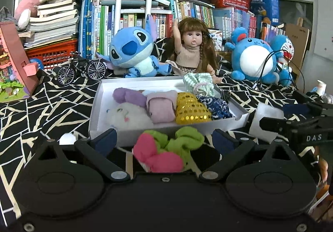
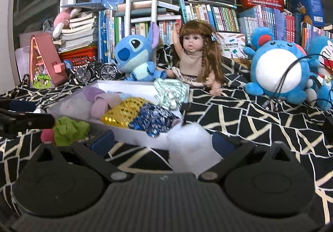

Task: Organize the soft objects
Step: 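Grasp the pink-green scrunchie with the left tool while the right grasps the white foam cube, then lift and carry the scrunchie and foam cube toward the box with both tools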

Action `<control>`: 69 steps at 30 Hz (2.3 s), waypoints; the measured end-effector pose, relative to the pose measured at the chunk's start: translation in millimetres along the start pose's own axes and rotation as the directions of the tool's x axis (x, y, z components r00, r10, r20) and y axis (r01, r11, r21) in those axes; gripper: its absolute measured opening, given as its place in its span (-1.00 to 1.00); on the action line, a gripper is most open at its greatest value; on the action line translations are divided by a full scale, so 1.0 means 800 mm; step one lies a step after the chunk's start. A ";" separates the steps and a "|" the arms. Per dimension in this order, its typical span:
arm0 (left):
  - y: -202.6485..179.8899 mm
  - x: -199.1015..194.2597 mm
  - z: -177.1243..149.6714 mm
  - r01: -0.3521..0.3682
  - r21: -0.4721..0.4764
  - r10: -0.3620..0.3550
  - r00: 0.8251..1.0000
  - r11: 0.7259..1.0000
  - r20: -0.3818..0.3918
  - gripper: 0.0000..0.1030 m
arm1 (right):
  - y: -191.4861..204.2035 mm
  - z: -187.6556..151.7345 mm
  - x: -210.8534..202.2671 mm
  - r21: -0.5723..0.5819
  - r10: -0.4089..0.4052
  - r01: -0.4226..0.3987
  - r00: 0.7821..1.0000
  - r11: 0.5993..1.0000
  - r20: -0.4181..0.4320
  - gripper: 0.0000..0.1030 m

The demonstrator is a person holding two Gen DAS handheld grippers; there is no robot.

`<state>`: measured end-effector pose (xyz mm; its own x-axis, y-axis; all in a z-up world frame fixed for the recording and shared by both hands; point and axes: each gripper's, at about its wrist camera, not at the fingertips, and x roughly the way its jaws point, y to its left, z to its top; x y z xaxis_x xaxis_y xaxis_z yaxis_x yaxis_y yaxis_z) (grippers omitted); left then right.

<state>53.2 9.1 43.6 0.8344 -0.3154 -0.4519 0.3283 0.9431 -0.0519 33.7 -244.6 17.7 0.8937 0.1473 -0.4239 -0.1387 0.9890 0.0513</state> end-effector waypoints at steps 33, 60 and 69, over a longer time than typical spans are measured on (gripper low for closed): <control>-0.021 0.038 -0.045 -0.106 -0.072 0.103 0.994 0.992 -0.047 0.90 | -0.010 -0.020 0.025 -0.006 -0.109 0.108 0.994 0.994 -0.034 1.00; -0.005 0.018 -0.027 -0.067 -0.146 0.064 0.998 0.987 -0.028 -0.12 | -0.033 0.015 0.008 0.142 -0.057 0.053 0.998 0.988 0.023 -0.02; 0.001 0.002 -0.027 -0.041 -0.156 0.038 0.999 0.987 -0.022 -0.11 | -0.035 0.035 -0.016 0.160 -0.056 0.042 0.995 0.986 0.083 -0.02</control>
<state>45.1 11.3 23.3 0.8363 -0.2767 -0.4734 0.2205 0.9602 -0.1717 38.0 -274.1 47.4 0.9324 0.0925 -0.3494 -0.0312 0.9837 0.1770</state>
